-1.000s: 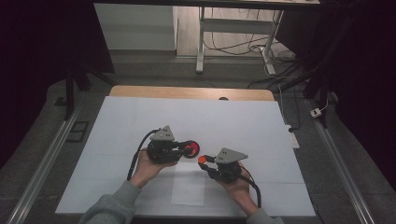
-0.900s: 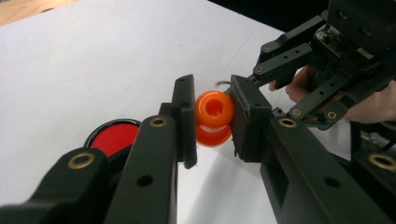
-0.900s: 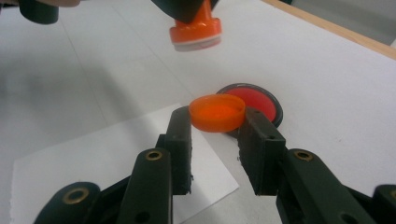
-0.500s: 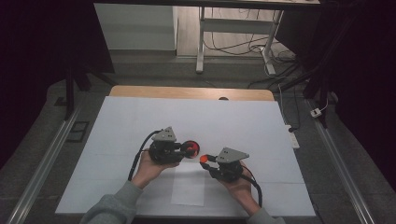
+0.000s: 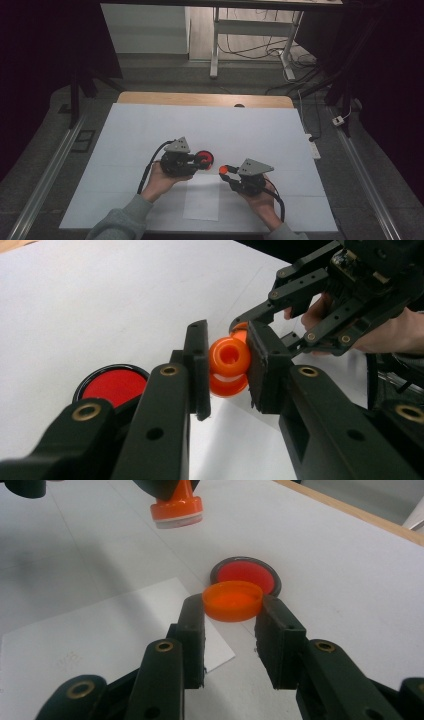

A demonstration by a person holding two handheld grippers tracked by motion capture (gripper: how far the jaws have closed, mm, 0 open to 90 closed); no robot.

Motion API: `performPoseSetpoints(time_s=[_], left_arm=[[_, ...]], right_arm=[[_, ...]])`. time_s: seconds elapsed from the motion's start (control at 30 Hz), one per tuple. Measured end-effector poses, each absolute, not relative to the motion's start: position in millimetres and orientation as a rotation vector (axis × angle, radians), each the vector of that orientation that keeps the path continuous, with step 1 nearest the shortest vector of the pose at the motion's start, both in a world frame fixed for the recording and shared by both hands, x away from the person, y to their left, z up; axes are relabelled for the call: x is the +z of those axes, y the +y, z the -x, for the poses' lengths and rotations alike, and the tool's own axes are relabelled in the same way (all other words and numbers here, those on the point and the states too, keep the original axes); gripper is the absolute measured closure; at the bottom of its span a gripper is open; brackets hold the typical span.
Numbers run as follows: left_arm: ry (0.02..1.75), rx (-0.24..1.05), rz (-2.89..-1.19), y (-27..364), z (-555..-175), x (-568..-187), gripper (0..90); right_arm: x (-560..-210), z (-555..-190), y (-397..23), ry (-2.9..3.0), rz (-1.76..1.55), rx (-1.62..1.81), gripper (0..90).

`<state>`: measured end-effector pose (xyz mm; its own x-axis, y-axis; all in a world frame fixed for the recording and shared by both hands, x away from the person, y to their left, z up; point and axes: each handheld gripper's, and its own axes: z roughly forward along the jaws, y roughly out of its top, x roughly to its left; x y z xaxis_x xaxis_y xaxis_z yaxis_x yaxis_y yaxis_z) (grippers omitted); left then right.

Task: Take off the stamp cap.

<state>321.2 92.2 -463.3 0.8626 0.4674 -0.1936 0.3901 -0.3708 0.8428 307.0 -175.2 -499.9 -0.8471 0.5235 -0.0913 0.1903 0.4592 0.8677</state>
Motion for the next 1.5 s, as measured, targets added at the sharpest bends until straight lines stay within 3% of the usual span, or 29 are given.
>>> performPoseSetpoints(time_s=[1.5], left_arm=[[0.644, 0.125, -2.030, 95, -321, -463, 72.5]], right_arm=[[-498, -289, -268, 2.218, -0.814, 1.298, 64.8]])
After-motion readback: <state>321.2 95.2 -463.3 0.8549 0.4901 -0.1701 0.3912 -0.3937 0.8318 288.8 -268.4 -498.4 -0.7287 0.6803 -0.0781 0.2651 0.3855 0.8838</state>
